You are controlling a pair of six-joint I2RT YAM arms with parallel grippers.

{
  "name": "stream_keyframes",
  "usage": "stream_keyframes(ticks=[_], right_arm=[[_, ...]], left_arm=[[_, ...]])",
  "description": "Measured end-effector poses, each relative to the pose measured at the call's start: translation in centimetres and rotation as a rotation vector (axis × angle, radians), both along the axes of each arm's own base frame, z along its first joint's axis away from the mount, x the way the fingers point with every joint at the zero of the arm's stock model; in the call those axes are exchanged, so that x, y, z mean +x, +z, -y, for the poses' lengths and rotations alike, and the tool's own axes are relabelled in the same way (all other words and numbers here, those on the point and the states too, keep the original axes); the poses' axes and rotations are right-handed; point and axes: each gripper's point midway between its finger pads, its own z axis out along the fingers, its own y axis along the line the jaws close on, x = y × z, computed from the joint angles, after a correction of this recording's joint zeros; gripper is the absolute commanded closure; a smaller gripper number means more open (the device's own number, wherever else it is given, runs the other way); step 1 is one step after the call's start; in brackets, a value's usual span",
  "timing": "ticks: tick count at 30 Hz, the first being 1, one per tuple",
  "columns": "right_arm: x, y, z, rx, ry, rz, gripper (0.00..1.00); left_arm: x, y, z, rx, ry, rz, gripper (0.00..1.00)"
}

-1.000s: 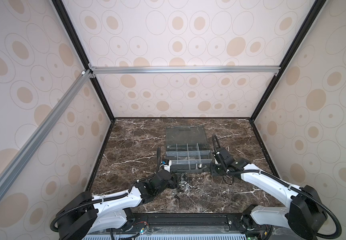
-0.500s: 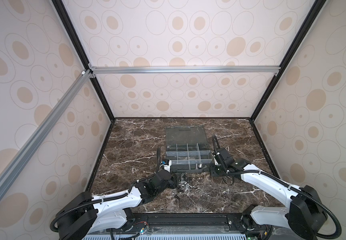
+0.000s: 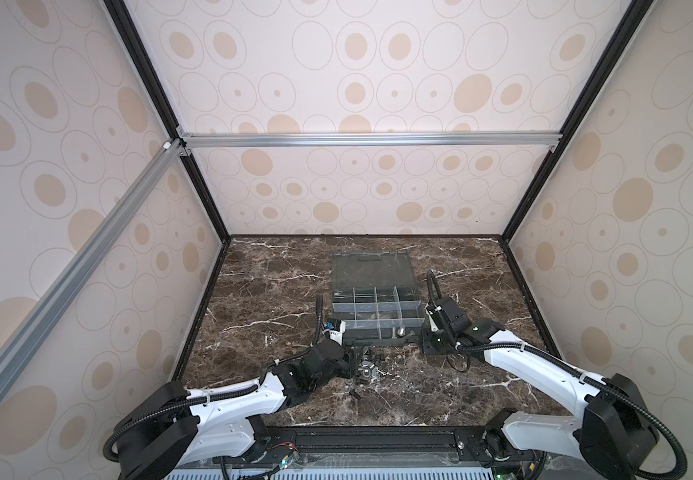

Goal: Sort the screws and nuts into containers
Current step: 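Raise the right gripper from the box while the left gripper lowers to the pile, then close the left gripper on a black bolt in the pile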

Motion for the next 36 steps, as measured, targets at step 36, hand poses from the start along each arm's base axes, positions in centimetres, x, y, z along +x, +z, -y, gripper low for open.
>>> stream_keyframes(ticks=[36], right_arm=[[-0.9,-0.9,0.4,0.013,-0.027,-0.021,0.68]], left_arm=[[1.1,-2.7,7.5,0.23,-0.206,-0.047,0.62]])
